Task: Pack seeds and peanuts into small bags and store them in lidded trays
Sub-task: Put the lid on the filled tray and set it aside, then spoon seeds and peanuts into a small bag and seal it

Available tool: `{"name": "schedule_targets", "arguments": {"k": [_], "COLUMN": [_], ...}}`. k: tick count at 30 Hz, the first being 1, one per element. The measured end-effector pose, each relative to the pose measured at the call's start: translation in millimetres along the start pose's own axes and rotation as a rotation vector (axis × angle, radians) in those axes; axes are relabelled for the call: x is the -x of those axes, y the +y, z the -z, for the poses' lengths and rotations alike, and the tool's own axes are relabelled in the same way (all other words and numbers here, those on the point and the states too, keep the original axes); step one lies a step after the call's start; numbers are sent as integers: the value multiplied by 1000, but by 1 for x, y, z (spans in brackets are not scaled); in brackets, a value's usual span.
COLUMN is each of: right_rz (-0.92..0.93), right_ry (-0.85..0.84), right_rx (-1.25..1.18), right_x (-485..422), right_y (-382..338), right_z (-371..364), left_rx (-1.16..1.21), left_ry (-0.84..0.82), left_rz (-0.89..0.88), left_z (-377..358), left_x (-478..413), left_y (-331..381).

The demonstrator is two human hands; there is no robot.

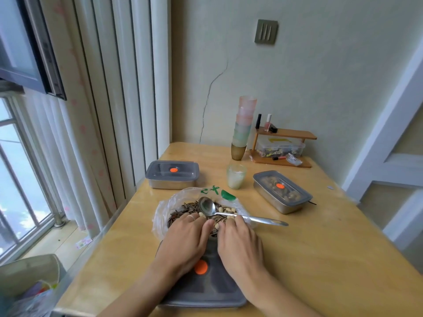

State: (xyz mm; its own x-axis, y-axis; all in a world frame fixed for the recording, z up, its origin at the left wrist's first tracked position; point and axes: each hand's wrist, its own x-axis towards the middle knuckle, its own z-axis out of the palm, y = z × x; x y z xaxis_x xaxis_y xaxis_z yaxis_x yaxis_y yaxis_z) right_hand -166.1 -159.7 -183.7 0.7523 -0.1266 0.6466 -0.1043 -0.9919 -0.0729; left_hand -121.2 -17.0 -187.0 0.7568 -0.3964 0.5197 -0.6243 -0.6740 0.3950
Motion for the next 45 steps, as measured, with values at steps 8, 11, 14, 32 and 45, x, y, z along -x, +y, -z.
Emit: {"name": "schedule_targets", "arguments": {"k": [8,11,14,32,45], "right_rz": [-17,-36,-20,-385,42], "right_ry": [-63,-61,-38,-283,94], "right_rx": [-32,-53,-65,-743,-14], "right_x": [-3,-2,-2,-89,-125], "right_y": [0,0,1,83,194], "right_z": [-3,-2,-1,56,-5], "left_rx": [16,14,6,706,457], "left_ry": [-8,-2,10,-521,-306], "left_rz": [-30,-34,-22,442,265], "left_z": [-2,0,0,66,37], "left_x": [0,1,2,-24,-12], "left_y": [-1,0,-2,-10,-12]}}
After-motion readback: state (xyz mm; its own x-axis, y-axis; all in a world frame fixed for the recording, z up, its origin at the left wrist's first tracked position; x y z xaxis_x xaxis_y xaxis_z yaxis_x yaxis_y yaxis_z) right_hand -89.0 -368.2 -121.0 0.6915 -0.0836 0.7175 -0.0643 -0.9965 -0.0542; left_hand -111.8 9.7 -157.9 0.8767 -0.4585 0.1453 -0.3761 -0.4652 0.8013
